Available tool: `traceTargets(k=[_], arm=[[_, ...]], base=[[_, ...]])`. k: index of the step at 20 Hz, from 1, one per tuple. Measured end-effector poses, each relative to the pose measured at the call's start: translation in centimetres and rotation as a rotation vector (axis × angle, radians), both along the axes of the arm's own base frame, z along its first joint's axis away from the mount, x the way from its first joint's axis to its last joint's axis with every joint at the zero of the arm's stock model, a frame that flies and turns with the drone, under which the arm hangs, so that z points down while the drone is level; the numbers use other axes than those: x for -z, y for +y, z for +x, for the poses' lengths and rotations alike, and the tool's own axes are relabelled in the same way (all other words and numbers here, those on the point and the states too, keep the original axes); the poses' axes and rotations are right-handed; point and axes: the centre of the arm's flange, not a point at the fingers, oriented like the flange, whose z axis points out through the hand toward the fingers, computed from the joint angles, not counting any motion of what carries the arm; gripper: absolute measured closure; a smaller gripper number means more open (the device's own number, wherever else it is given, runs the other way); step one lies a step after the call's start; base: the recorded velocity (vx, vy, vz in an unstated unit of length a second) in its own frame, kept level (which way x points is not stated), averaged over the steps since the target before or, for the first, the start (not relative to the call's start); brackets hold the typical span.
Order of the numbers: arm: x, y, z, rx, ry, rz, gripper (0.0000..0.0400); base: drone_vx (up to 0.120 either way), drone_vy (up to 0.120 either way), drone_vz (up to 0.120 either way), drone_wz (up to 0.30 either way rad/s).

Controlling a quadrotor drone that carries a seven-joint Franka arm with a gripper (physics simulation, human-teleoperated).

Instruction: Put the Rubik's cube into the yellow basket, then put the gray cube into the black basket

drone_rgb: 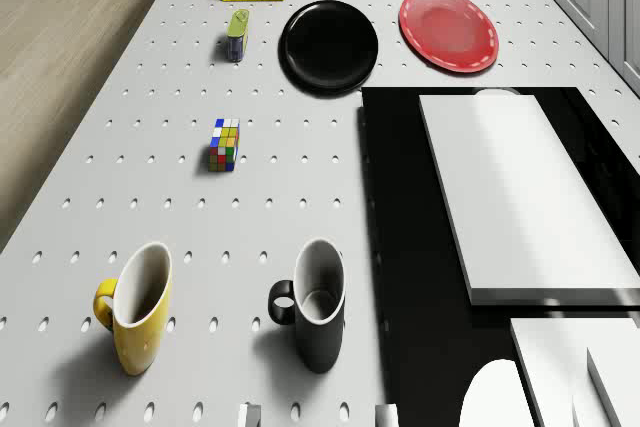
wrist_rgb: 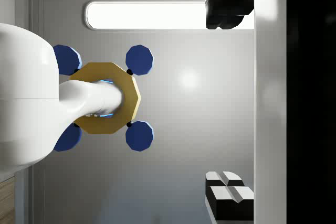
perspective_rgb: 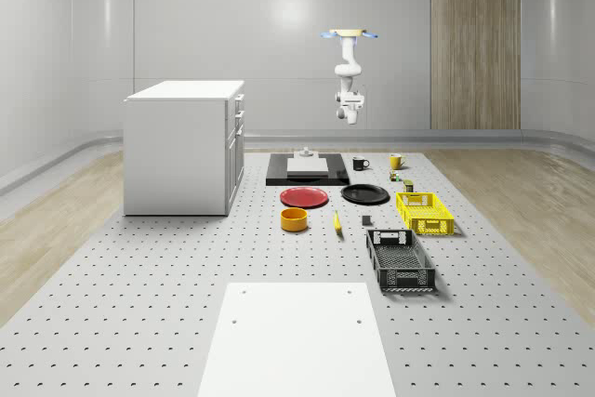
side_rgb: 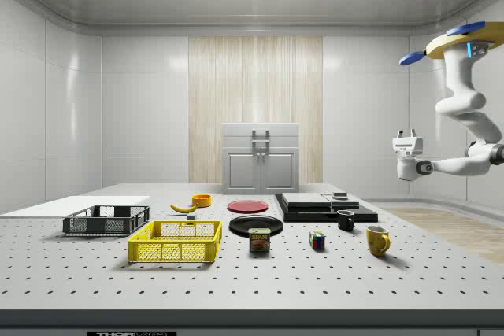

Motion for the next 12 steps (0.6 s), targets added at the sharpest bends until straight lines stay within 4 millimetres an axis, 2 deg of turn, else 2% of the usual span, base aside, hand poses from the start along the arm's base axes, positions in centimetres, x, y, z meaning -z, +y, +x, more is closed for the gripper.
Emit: traceTargets(k=[3,8,12], arm=[[-2.3,0.0,-0.3,0.0,-0.002,0.0,0.0],[-5.6,0.0,-0.3,0.0,-0.006,0.0,0.0],[-7.5,0.0,-0.1,0.0,-0.009,0.0,0.0]], base=[[0.0,0.0,0.0,0.0],[0.0,0.12,0.0,0.0],[0.0,0.12,0.0,0.0]])
